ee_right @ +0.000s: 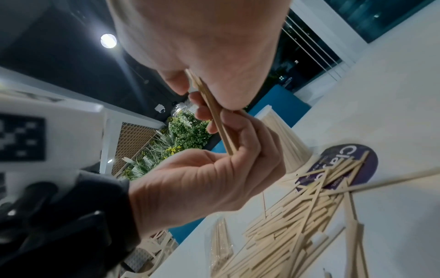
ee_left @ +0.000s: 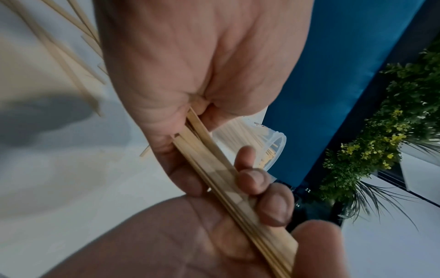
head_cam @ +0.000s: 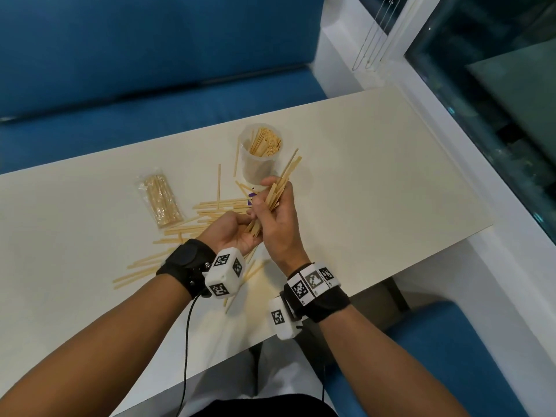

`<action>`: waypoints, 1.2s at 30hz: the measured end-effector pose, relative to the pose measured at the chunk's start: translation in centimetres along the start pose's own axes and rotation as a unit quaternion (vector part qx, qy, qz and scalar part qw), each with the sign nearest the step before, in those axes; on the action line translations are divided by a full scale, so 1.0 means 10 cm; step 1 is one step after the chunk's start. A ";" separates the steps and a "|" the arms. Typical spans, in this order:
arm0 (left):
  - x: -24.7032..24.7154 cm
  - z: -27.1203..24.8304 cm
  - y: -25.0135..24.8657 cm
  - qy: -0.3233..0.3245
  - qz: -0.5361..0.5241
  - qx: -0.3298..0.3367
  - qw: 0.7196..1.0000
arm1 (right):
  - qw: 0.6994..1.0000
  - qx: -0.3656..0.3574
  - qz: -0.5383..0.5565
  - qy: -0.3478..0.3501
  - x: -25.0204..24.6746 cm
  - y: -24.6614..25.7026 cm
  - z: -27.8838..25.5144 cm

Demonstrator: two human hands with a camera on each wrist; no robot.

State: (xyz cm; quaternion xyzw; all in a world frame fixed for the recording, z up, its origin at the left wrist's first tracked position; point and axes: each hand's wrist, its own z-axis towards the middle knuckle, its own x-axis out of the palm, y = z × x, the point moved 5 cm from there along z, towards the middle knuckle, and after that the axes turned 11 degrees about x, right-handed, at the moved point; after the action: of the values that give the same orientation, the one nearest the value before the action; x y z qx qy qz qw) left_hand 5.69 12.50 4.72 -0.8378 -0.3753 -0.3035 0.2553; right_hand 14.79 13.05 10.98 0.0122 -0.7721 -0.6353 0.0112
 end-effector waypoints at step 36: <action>-0.14 -0.07 0.02 0.003 0.161 -0.044 0.986 | 0.991 0.123 0.016 -0.054 -0.03 -0.15 0.11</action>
State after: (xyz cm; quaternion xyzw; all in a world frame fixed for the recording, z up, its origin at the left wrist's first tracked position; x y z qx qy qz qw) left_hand 4.89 11.28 4.14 -0.8968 -0.2211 -0.2772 0.2646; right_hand 15.05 13.82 9.30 -0.0334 -0.8441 -0.5346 -0.0221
